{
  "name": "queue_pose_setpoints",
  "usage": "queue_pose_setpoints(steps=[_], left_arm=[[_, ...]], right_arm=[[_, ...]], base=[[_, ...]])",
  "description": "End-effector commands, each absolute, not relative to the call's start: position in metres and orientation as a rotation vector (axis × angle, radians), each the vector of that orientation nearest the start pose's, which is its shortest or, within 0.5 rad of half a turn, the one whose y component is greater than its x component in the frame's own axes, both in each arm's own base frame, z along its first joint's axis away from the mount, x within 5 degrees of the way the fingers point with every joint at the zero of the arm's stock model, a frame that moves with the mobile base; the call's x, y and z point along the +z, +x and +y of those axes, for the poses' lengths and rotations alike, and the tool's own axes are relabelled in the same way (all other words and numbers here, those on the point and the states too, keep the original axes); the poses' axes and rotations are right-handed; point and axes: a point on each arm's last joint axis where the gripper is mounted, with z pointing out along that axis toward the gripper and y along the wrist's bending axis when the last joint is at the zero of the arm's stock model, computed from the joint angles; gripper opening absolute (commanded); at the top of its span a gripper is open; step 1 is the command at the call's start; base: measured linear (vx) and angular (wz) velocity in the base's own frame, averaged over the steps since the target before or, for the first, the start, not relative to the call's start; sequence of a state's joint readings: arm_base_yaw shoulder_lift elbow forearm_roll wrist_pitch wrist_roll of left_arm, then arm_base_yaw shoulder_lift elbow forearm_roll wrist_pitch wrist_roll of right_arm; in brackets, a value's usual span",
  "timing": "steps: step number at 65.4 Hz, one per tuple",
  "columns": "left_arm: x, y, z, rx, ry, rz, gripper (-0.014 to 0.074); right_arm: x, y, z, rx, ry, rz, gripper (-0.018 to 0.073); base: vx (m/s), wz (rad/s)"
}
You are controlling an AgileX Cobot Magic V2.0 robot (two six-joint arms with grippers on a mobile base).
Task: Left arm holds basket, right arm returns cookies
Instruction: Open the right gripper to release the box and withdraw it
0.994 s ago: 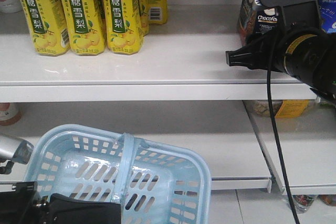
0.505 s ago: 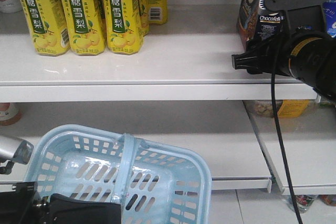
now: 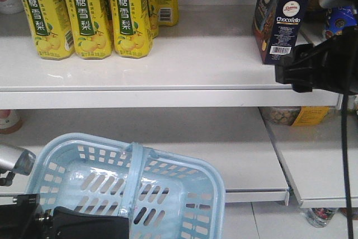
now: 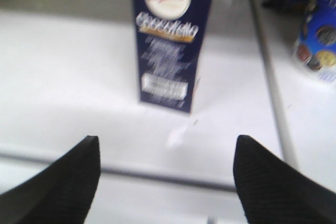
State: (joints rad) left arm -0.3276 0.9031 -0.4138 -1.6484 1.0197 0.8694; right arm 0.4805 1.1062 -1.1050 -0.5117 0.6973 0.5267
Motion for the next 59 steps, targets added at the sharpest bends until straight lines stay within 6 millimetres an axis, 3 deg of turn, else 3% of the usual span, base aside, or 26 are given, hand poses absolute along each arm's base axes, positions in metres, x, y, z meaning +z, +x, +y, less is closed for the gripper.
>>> queue_pose_setpoints(steps=[1, 16, 25, 37, 46, 59], left_arm=[[0.295, 0.107, -0.120, -1.785, 0.300, 1.965, -0.0007], [0.295, 0.107, -0.120, -1.785, 0.300, 1.965, -0.0007], [0.295, 0.107, -0.120, -1.788, 0.306, 1.965, -0.0007], [0.295, 0.106, -0.120, -1.786, 0.313, 1.961, -0.0007], [0.295, 0.106, -0.120, -1.775, 0.329, 1.952, -0.0007], [0.295, 0.108, -0.120, -1.764, 0.318, 1.953, -0.0007]], right_arm=[[0.415, 0.191, 0.079, 0.153, -0.277, 2.015, 0.0409], [0.426, 0.131, 0.072, 0.358, -0.477, 2.015, -0.0015], [0.412, 0.096, 0.064, 0.446, -0.557, 1.968, -0.0008], [0.360, 0.064, 0.045, 0.438, -0.534, 1.919, -0.0005], [0.324, 0.054, 0.038, 0.421, -0.516, 1.893, -0.0004], [0.319, 0.050, 0.035, 0.414, -0.507, 1.858, -0.0003]], base=[[0.00, 0.00], [0.00, 0.00], [0.00, 0.00], [0.00, 0.00], [0.00, 0.00], [0.00, 0.00]])
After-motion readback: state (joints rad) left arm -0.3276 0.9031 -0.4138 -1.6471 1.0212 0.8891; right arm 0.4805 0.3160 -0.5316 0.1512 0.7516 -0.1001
